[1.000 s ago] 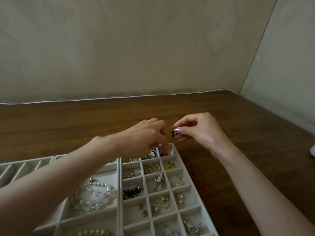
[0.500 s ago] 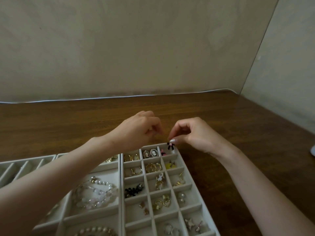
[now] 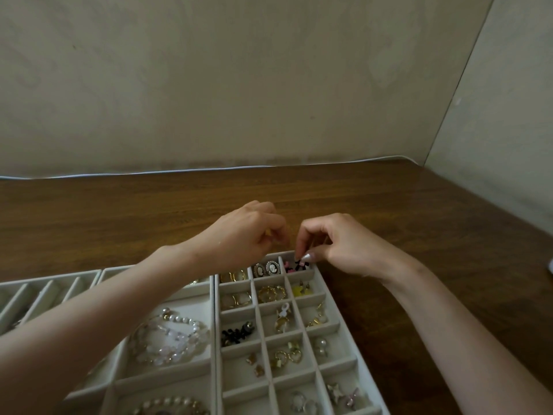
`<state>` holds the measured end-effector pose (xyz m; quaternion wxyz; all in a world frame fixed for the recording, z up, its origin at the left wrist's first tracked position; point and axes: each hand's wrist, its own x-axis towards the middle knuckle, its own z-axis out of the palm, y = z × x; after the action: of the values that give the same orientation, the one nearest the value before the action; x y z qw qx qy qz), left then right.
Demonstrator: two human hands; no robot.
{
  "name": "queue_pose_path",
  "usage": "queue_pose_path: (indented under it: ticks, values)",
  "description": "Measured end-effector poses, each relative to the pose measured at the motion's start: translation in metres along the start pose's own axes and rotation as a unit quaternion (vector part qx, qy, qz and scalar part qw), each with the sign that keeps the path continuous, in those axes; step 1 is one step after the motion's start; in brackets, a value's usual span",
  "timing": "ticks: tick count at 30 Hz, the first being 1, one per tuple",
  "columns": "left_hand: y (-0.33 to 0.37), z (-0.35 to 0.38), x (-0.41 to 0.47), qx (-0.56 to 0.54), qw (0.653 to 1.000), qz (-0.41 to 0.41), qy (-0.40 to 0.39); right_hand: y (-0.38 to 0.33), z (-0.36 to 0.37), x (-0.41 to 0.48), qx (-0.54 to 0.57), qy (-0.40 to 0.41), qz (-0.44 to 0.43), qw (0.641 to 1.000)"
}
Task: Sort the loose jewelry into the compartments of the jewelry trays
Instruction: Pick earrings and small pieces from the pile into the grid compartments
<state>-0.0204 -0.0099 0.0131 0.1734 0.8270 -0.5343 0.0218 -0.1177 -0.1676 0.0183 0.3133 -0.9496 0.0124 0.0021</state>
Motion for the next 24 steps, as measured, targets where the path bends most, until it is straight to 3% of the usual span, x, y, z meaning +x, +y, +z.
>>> queue_pose_path:
  ticks: [5,11,24]
  values:
    - [0.0026,0.0008,-0.002,0.005,1.0,0.005,-0.026,0.0,0.0039,0.0,-0.016,-0.013,-0.021,1.0]
    - [0.0087,0.0023,-0.004,0.003,0.998,0.013,-0.067,0.0009,0.0059,0.002,-0.061,0.028,-0.048,0.997]
    - [0.0051,0.0022,-0.0037,0.037,0.997,0.038,-0.061,0.0032,0.0051,0.0032,-0.1,0.08,-0.039,0.991]
